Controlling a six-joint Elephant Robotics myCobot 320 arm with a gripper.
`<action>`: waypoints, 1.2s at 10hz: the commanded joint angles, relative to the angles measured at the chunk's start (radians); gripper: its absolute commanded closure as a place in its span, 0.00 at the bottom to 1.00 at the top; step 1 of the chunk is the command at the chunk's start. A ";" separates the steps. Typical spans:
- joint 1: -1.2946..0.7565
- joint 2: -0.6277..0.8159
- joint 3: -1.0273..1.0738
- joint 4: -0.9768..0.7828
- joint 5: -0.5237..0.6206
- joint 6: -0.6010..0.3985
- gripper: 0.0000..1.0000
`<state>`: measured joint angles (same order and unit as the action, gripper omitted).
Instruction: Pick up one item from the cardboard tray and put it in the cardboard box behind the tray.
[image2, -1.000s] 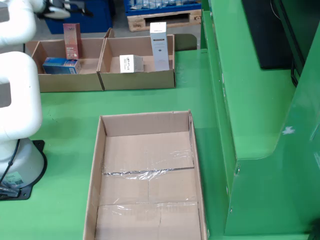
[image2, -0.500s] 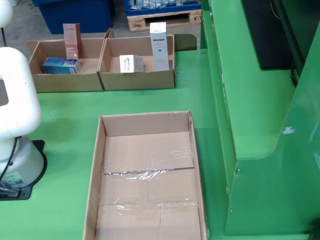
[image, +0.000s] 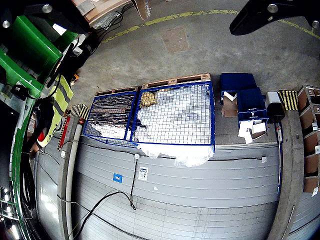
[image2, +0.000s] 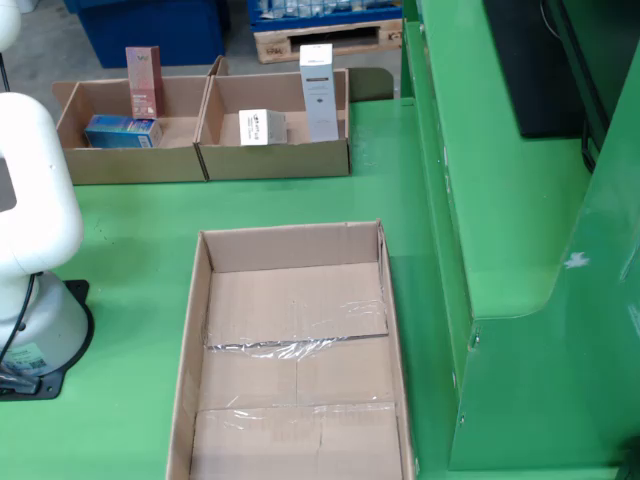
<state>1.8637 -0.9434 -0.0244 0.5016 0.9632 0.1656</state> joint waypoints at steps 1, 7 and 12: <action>-0.029 0.056 0.024 0.010 -0.010 0.025 0.00; -0.372 0.307 0.024 -0.384 0.331 0.233 0.00; -0.747 0.662 0.024 -1.068 0.606 0.286 0.00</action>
<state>1.4771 -0.6397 -0.0215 0.3190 1.1490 0.4325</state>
